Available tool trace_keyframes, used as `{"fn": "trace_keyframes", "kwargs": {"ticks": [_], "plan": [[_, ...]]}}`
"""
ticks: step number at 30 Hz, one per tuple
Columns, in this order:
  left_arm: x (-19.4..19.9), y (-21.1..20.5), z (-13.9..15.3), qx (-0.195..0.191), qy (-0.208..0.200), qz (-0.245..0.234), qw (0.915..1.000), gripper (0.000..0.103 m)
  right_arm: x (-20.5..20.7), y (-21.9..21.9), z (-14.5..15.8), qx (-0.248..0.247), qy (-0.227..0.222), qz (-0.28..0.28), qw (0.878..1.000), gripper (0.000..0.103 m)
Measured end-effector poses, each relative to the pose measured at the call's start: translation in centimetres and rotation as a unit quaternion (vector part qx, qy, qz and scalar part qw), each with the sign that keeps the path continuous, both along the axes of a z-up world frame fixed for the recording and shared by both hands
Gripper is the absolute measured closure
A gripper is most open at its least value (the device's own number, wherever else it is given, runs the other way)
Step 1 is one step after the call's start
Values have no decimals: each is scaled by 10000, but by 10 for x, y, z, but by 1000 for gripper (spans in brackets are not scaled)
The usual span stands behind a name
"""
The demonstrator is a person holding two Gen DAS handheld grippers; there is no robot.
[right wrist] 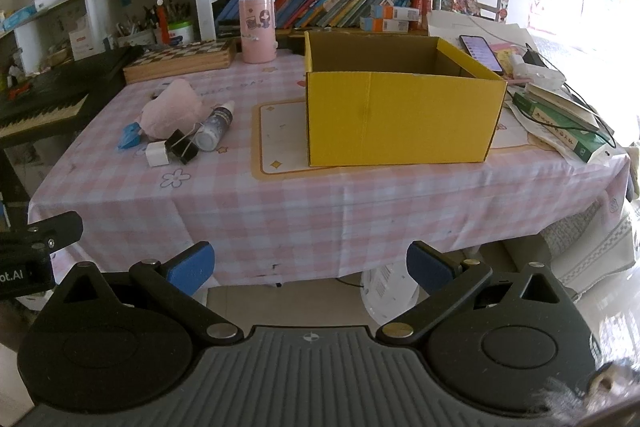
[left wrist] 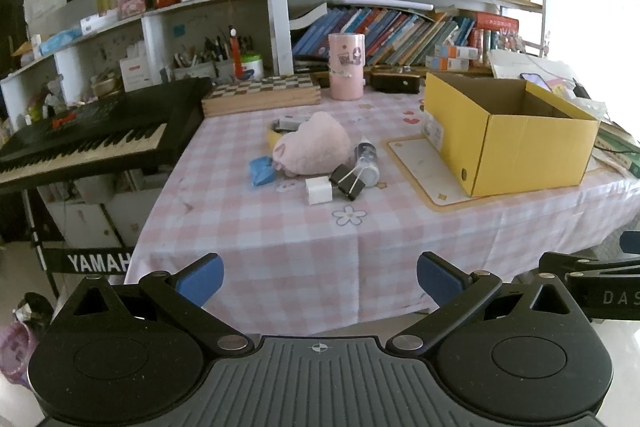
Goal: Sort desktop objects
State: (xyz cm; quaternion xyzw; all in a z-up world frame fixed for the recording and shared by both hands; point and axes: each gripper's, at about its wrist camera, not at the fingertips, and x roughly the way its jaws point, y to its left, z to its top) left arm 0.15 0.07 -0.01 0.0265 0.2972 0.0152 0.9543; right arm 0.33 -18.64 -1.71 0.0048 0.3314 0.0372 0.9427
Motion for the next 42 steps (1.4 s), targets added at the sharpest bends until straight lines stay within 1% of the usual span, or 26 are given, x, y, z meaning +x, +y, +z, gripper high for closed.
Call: {"fn": "trace_keyframes", "kwargs": {"ticks": [24, 42], "plan": [[5, 11, 6, -14, -46, 120, 9999, 0, 4, 6, 6, -14, -41, 72, 10000, 0], [20, 8, 2, 101, -6, -81, 9999, 0, 14, 6, 8, -13, -62, 39, 10000, 0]]}}
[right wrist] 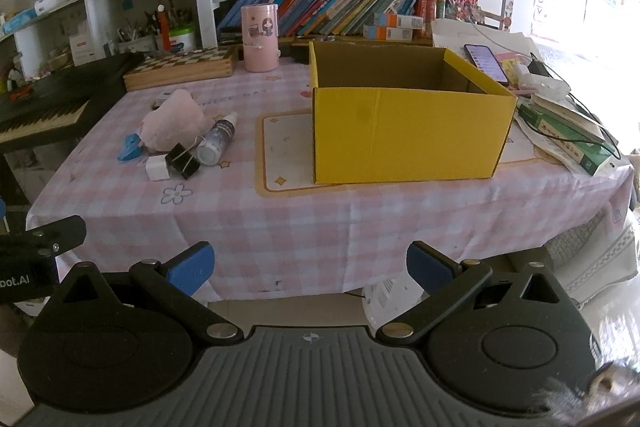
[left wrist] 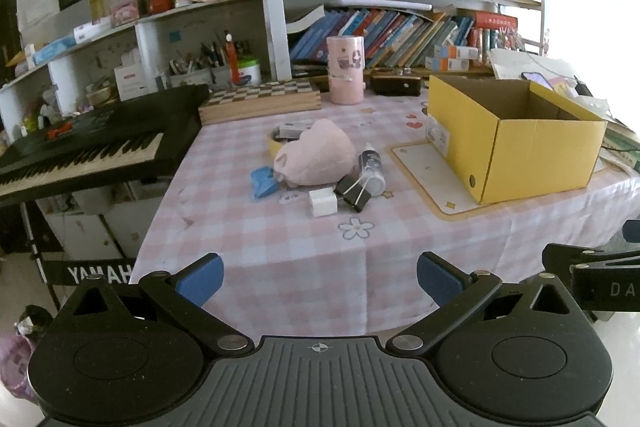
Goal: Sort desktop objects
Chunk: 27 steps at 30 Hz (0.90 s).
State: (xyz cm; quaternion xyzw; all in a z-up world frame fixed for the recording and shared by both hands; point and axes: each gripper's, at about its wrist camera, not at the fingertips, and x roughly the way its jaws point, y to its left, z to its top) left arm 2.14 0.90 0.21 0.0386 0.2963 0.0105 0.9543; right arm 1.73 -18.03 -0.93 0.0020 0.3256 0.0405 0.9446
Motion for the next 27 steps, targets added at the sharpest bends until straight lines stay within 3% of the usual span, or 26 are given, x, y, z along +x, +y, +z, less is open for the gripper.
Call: {"fn": "trace_keyframes", "kwargs": {"ticks": [18, 27], "plan": [[30, 20, -6, -184, 120, 120, 9997, 0, 32, 25, -2, -177, -8, 296, 9994, 0], [30, 25, -7, -18, 134, 62, 9999, 0, 40, 36, -1, 118, -138, 570, 9982, 0]]}}
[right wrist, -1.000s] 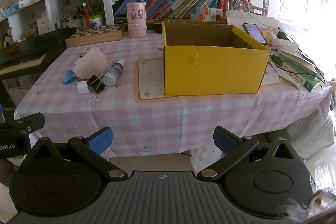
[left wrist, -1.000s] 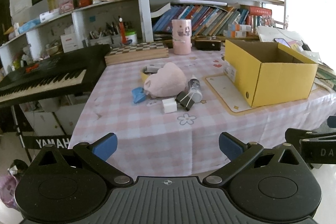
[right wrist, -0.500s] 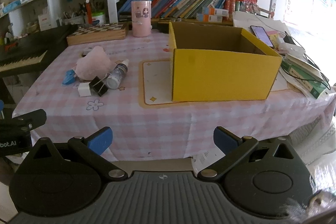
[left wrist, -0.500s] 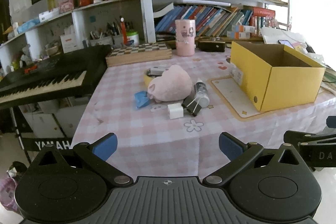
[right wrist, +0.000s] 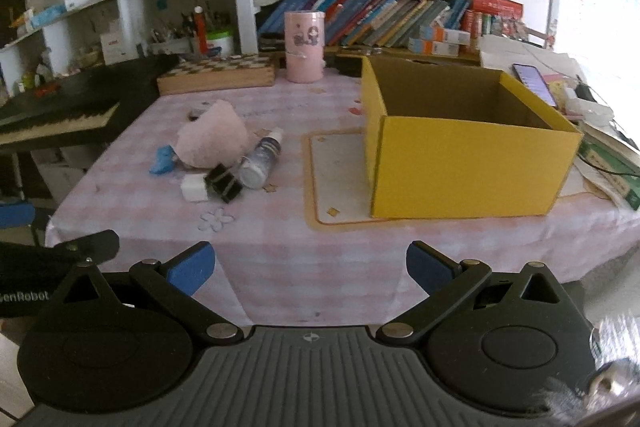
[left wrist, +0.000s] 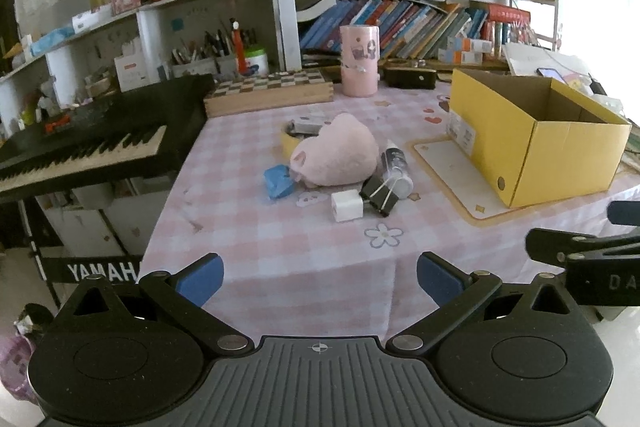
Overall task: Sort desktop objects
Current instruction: 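Move the left tool toward the white plug while the right tool approaches the spray bottle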
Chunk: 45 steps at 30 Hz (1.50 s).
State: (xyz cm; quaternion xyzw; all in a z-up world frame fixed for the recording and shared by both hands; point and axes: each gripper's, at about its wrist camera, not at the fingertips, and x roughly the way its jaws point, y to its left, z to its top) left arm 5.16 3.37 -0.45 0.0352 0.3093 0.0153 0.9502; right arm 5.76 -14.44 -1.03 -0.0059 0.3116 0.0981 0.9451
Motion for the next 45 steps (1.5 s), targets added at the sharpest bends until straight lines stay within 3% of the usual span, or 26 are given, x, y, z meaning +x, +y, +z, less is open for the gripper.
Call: {"fn": "trace_keyframes", "kwargs": {"ticks": [6, 12, 17, 19, 30, 45], "plan": [[1, 9, 0, 44, -34, 161, 9999, 0, 12, 14, -2, 9, -38, 262, 9996, 4], [10, 16, -3, 19, -32, 238, 9997, 0, 23, 23, -6, 60, -45, 486, 9988, 14], [26, 19, -7, 22, -23, 171, 9998, 0, 43, 26, -8, 342, 115, 493, 9981, 35], [34, 21, -9, 15, -14, 110, 9999, 0, 51, 27, -8, 420, 185, 467, 9979, 39], [70, 23, -23, -46, 113, -219, 9997, 0, 93, 37, -6, 705, 132, 269, 9971, 40], [110, 15, -37, -225, 298, -566, 9977, 0, 128, 44, -12, 477, 248, 180, 9984, 40]]}}
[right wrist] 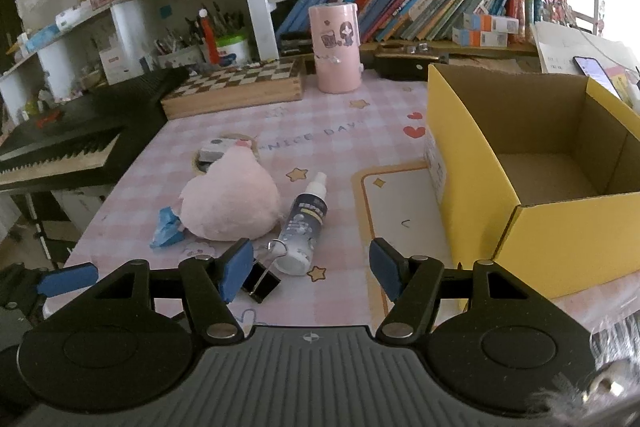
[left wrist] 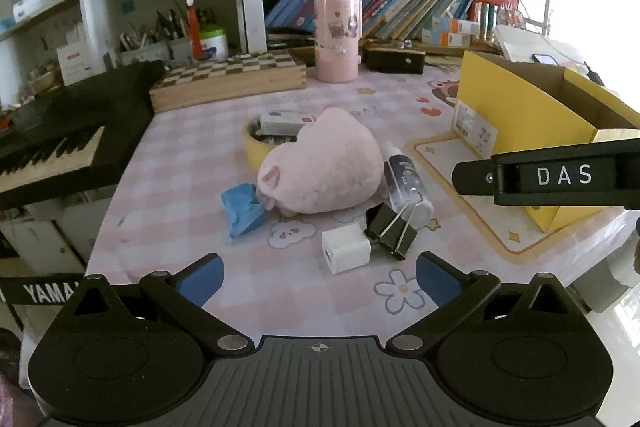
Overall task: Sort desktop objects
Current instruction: 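Move the left tool toward the white plug while the right tool approaches the spray bottle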
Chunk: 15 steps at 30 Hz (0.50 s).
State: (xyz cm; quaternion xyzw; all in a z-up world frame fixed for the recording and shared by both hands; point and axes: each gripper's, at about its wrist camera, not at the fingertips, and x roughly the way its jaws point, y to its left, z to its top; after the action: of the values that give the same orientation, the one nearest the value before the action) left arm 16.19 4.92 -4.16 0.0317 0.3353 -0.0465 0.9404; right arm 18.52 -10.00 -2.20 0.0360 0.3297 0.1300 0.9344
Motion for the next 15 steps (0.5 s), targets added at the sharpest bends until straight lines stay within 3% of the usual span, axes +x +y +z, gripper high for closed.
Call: {"fn": "trace_keyframes", "kwargs": {"ticks": [13, 15], "plan": [[19, -4, -14, 75, 51, -14, 10000, 1, 22, 3, -12, -102, 195, -13, 9998, 39], [22, -5, -16, 44, 88, -19, 10000, 5, 25, 3, -14, -111, 237, -21, 9997, 39]]}}
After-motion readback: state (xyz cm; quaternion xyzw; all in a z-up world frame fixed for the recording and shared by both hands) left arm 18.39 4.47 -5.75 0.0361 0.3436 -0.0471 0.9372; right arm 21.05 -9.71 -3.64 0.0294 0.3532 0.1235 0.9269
